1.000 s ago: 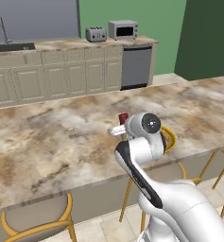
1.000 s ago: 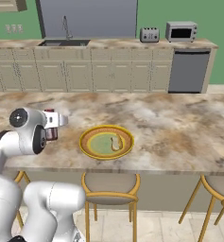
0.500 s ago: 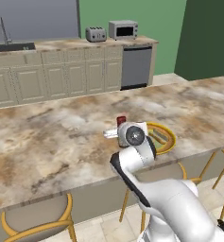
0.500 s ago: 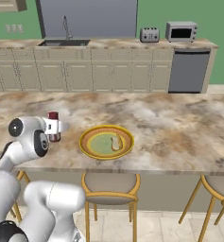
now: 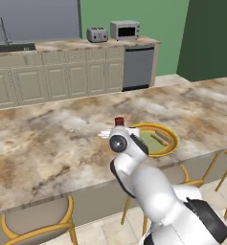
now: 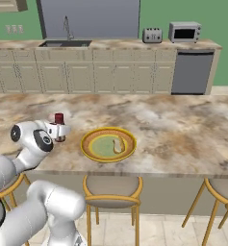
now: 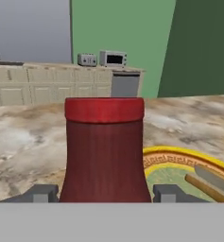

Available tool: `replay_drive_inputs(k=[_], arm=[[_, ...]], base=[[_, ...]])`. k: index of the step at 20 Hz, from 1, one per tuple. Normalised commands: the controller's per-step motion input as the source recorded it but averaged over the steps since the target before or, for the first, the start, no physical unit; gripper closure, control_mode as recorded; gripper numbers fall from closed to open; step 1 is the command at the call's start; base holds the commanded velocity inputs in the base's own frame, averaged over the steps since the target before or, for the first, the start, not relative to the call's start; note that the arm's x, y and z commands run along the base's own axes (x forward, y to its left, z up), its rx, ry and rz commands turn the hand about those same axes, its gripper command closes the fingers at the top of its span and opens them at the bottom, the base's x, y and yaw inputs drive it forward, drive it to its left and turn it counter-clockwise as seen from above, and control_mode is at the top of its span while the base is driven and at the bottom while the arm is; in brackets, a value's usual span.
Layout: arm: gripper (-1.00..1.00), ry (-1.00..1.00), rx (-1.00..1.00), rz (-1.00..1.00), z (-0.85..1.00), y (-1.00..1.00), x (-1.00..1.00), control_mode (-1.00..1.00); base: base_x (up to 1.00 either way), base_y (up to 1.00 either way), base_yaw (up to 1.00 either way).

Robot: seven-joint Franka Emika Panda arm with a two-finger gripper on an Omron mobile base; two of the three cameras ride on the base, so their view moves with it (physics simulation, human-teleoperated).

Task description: Move the hot dog bun to the plate on the dining table and place the condiment next to that plate. Then navigate to the fridge and take the sausage and place it on the plate as well.

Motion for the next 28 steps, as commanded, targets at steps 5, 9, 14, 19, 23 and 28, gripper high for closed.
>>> replay_drive_inputs(k=[5, 9, 14, 19, 23, 28], arm=[[1.00, 0.00, 0.00, -0.14, -0.20, 0.00, 0.24, -1.00], [1.00, 0.00, 0.00, -0.10, -0.14, 0.00, 0.16, -1.00], [1.00, 0.00, 0.00, -0.11, -0.13, 0.00, 0.25, -1.00], [1.00, 0.00, 0.00, -0.13, -0.12, -0.01, 0.33, -1.00], [1.00, 0.00, 0.00, -0.12, -0.23, -0.02, 0.27, -1.00], [1.00, 0.00, 0.00, -0.10, -0.38, -0.03, 0.12, -1.00]], base=[[0.00, 0.00, 0.00], [0.00, 0.00, 0.00], [0.00, 0.00, 0.00], [0.00, 0.00, 0.00], [0.00, 0.00, 0.00], [0.00, 0.00, 0.00]])
